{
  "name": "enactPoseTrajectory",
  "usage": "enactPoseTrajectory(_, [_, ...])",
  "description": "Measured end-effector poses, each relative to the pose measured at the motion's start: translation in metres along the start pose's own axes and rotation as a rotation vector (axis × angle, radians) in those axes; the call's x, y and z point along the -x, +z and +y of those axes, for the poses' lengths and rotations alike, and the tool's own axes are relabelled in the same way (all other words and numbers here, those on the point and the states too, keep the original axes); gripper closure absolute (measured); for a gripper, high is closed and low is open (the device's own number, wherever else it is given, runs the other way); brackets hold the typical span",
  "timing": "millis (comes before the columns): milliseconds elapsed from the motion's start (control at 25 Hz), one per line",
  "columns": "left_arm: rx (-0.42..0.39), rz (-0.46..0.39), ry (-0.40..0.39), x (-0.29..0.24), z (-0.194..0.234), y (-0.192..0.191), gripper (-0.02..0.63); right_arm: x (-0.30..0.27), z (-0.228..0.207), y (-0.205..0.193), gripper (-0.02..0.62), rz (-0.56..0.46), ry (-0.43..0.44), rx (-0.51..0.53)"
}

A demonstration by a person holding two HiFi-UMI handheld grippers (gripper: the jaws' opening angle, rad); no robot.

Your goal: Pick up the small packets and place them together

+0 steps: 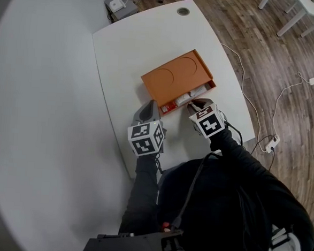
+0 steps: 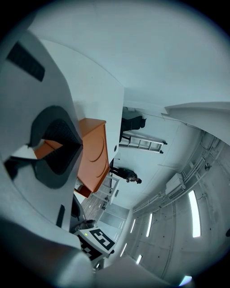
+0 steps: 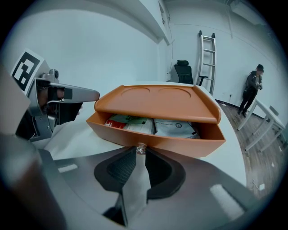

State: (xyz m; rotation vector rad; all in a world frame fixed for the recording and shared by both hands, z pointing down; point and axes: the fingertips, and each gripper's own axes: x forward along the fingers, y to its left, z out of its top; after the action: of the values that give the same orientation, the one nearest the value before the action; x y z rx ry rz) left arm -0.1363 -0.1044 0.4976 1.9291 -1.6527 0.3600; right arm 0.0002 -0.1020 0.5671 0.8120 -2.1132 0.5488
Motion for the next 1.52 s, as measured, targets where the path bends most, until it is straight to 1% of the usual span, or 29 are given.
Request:
enactPoseTrajectory(120, [0.009,-0.003,-0.004,0.001,0.001,0.000,0.604,0.003,0.002,-0.006,0.531,0.006,0.002,-0.003])
enactPoseTrajectory(760, [-0.017,0.004,-0.022,-0.001,-0.001,0.000,0.604,0.023,0.010,-0.035,0.531,0.012,0.014,-0.019])
enactPoseTrajectory(1160, [-0.029,0.007,-0.017,0.000,-0.002,0.001,0.604,0.039,0.014,-0.057,0.531,0.025,0.029,-0.022])
enactPoseTrajectory(1520, [-0.023,0.008,-0.002,-0.003,0.000,0.000,0.604,0.044,0.015,-0.066,0.531,0.028,0.039,-0.003])
